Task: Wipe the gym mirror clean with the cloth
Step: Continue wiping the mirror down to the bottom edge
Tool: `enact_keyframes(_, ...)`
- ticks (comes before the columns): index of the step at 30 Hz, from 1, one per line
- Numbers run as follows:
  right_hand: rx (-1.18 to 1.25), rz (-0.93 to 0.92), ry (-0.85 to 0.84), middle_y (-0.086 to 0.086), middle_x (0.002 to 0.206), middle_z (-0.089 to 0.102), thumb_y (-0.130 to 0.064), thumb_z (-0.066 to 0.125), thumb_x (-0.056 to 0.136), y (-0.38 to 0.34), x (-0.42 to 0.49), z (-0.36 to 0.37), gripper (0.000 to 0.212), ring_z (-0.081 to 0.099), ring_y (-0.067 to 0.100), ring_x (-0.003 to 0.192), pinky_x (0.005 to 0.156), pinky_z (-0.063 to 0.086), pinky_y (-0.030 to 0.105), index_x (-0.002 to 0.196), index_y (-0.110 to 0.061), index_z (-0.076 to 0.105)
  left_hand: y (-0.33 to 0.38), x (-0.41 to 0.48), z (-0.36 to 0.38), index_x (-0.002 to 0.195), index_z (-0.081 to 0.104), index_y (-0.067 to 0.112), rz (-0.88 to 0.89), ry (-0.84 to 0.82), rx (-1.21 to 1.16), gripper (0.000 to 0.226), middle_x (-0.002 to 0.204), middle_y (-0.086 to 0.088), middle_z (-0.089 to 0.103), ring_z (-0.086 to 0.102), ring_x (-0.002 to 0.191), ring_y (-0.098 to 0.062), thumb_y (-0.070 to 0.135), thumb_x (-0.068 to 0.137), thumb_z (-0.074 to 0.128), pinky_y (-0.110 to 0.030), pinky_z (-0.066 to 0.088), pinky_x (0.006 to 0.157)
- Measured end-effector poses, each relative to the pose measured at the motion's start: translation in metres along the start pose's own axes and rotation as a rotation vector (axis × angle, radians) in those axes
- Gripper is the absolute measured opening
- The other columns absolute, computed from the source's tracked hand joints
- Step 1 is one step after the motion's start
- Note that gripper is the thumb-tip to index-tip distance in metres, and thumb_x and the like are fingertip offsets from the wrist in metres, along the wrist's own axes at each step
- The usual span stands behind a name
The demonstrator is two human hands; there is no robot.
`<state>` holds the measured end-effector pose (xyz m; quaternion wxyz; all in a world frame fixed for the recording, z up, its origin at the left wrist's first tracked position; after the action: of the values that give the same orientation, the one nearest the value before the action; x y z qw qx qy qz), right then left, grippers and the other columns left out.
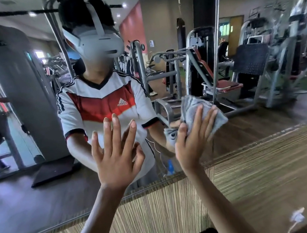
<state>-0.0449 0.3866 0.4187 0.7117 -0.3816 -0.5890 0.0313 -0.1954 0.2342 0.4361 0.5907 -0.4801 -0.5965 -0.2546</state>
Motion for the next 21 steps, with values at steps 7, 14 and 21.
enact_keyframes(7,-0.158,-0.478,-0.212,-0.003,0.167,0.002,-0.032,0.038,0.093,0.039,-0.042,-0.006,0.059,0.006,0.019,0.153,0.118,0.022,0.054,0.150,-0.018,0.031,0.000,-0.001,0.000,0.154,0.039,0.019,-0.010,-0.007,-0.019,0.061,0.165,-0.016,0.021,0.025,0.151,-0.034,0.036,0.096,0.046,-0.058,0.021,0.119)
enact_keyframes(14,-0.035,-0.104,-0.032,0.019,0.161,0.018,-0.035,0.033,0.102,-0.014,0.023,-0.002,0.059,0.015,0.035,0.151,0.121,0.011,0.055,0.154,-0.007,0.023,-0.001,-0.001,0.001,0.154,0.039,0.020,-0.013,-0.009,-0.030,0.060,0.162,-0.018,0.028,0.027,0.150,-0.035,0.037,0.097,0.045,-0.058,0.022,0.119)
enact_keyframes(21,-0.144,-0.356,-0.178,0.005,0.167,0.005,-0.025,0.037,0.095,0.037,-0.019,-0.012,0.060,0.005,0.025,0.153,0.124,0.007,0.046,0.152,-0.018,0.019,-0.001,0.002,0.000,0.151,0.045,0.020,-0.024,0.005,-0.017,0.057,0.159,-0.018,0.034,0.030,0.149,-0.034,0.037,0.096,0.046,-0.056,0.021,0.119)
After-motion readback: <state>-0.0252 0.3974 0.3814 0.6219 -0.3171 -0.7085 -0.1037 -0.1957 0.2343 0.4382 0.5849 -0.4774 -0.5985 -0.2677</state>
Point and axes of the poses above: each hand's wrist, its own x-axis towards the middle knuckle, its own z-axis out of the palm, y = z × x, the point moved 7 cm from there along x, towards the middle knuckle
